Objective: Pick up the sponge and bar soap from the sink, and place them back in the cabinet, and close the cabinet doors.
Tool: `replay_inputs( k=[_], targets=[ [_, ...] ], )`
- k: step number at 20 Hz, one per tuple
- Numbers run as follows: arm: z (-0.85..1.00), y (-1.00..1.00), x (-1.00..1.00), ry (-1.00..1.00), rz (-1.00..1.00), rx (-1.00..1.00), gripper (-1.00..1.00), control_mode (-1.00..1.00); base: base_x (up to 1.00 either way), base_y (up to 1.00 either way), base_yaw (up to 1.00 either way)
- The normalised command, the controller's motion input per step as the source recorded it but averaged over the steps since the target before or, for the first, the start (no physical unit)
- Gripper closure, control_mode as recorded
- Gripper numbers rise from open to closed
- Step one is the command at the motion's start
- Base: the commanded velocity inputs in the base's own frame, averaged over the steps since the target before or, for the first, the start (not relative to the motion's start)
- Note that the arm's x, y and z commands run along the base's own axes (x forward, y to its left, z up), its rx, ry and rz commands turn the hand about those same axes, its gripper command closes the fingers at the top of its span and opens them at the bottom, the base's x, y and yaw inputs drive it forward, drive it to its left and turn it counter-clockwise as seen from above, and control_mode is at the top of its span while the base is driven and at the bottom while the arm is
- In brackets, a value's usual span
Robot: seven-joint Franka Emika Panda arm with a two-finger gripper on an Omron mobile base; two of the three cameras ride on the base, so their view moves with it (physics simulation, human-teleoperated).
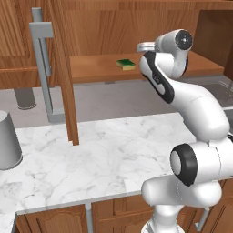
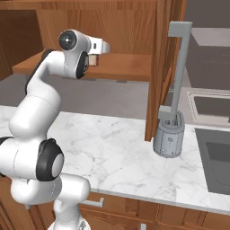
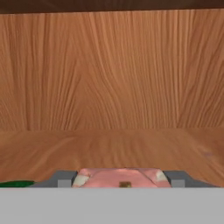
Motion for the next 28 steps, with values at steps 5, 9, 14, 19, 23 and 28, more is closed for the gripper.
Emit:
replay_inputs(
  k=[5, 9, 14, 19, 23, 28],
  targets=[
    [-0.12, 0.00, 0.12, -0.01, 0.00, 0.00, 1.00, -1.00, 0.00, 0.00, 0.00],
    [-0.08, 0.00, 0.07, 0.00, 0.00, 0.00, 1.00, -1.00, 0.00, 0.00, 0.00],
    [-0.11, 0.00, 0.10, 0.00, 0.00, 0.00, 1.00, -1.00, 0.00, 0.00, 0.00],
    [-0.13, 0.00, 0.09, 0.00, 0.00, 0.00, 1.00, -1.00, 0.00, 0.00, 0.00],
    [-0.14, 0.00, 0.08, 0.00, 0.00, 0.00, 1.00, -1.00, 0.00, 0.00, 0.00],
    [0.00, 0.00, 0.02, 0.00, 0.00, 0.00, 1.00, -1.00, 0.00, 0.00, 0.00]
  ],
)
